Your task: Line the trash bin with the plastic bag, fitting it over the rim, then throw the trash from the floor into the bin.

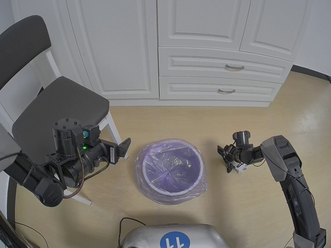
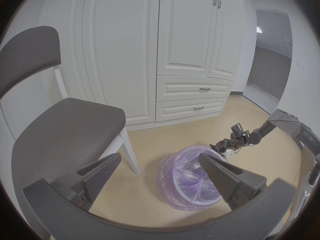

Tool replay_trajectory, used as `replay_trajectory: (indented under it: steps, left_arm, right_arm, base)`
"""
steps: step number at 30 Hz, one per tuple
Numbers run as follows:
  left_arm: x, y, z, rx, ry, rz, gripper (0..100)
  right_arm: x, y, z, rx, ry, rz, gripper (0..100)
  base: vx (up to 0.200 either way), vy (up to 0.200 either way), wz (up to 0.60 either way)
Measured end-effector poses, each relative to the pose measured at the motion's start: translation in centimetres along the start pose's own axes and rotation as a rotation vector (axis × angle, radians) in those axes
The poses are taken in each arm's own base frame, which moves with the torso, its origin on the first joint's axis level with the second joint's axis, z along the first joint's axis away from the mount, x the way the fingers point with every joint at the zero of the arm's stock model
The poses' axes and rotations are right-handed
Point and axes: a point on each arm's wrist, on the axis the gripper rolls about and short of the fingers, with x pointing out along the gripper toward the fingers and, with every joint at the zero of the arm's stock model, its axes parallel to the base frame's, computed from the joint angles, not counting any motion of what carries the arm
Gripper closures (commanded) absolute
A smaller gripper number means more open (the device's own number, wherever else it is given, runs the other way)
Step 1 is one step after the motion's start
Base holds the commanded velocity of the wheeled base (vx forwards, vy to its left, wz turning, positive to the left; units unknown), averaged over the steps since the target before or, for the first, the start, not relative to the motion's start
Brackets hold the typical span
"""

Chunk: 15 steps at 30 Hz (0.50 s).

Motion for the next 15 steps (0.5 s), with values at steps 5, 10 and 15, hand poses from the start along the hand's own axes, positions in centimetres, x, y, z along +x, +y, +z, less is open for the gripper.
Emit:
replay_trajectory:
  steps: [5, 10, 15]
  left_arm:
    - [0.07, -0.01, -0.11, 0.006, 0.004, 0.001, 0]
    - [0.08, -0.03, -0.12, 0.008, 0.005, 0.000, 0]
    - [0.11, -0.03, -0.17, 0.010, 0.007, 0.000, 0]
  right_arm:
    - [0.08, -0.10, -0.05, 0.002, -0.001, -0.001, 0]
    - [0.15, -0.16, -0.12, 0.001, -0.001, -0.002, 100]
    - [0.26, -0.11, -0.14, -0.006, -0.014, 0.011, 100]
  base:
    - [0.000, 0.000, 0.00]
    - [0.000, 0.000, 0.00]
    - [0.000, 0.000, 0.00]
